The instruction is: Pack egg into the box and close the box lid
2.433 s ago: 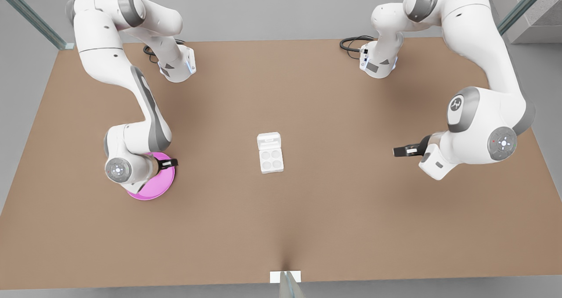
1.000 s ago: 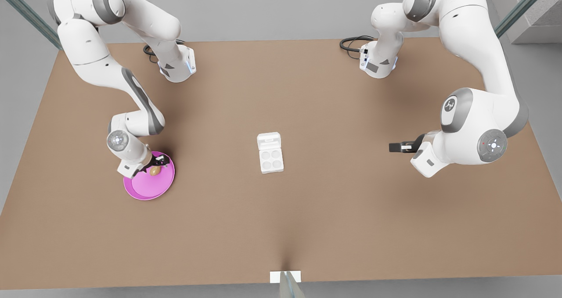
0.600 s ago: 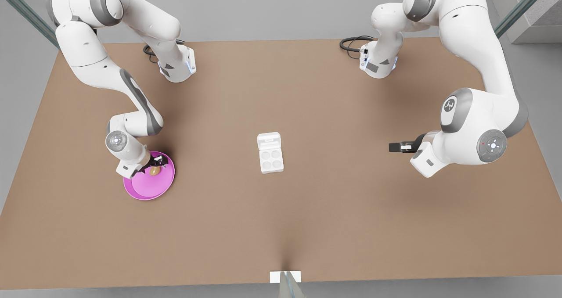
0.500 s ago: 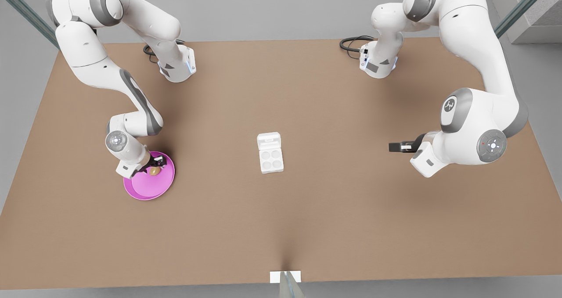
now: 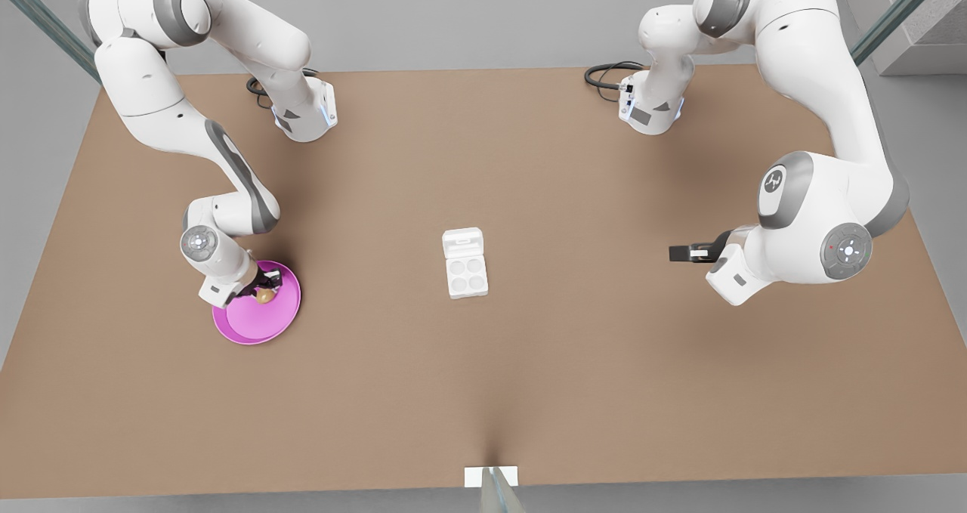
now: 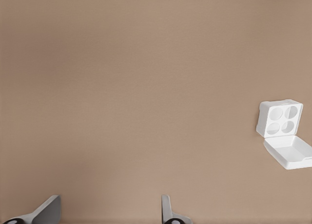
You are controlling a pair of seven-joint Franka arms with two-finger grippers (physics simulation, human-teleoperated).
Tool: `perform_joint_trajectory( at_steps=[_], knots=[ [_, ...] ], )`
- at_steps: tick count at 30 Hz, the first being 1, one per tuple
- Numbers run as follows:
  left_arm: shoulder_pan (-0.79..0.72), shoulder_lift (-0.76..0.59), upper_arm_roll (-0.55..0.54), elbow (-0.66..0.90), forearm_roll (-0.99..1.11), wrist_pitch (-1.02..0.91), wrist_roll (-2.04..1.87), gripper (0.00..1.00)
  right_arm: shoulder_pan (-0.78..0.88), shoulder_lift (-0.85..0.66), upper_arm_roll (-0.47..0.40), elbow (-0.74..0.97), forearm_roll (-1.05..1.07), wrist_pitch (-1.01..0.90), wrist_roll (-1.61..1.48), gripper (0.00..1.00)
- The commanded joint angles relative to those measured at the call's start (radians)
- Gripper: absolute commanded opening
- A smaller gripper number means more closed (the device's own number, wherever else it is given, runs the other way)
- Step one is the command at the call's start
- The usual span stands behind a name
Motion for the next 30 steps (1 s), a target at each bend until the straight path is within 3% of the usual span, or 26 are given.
perform_joint_trajectory(
  at_steps=[1,5,10,15,17,19,23,27,30],
  knots=[
    [-0.002,0.000,0.000,-0.001,0.000,-0.001,0.002,1.00,0.000,-0.007,0.000,0.000,-0.006,-0.006,0.004,0.51],
    [-0.007,-0.002,0.000,-0.005,0.000,0.001,0.000,1.00,0.008,-0.048,0.003,0.002,0.003,-0.053,0.011,0.48],
    [-0.006,-0.002,0.000,-0.005,0.002,0.001,0.000,1.00,0.213,-0.059,-0.005,0.175,0.122,-0.317,0.116,0.50],
    [-0.007,-0.002,0.000,-0.007,0.002,0.001,0.000,1.00,0.595,-0.024,-0.189,0.332,0.289,-0.464,0.319,0.50],
    [-0.007,-0.002,0.000,-0.005,0.002,0.001,0.000,1.00,0.856,-0.022,-0.371,0.352,0.422,-0.493,0.371,0.50],
    [-0.006,-0.002,0.000,-0.006,0.002,0.001,0.000,1.00,0.986,-0.004,-0.446,0.390,0.491,-0.522,0.400,0.50],
    [-0.007,0.000,0.001,-0.007,0.002,0.001,0.000,1.00,1.160,0.081,-0.523,0.508,0.545,-0.601,0.506,0.50],
    [-0.007,0.000,0.001,-0.007,0.002,0.001,0.000,1.00,1.173,0.223,-0.525,0.753,0.562,-0.717,0.597,0.51],
    [-0.009,0.000,0.000,-0.007,0.008,0.001,0.000,1.00,1.198,0.231,-0.525,0.794,0.568,-0.768,0.644,0.51]
  ],
)
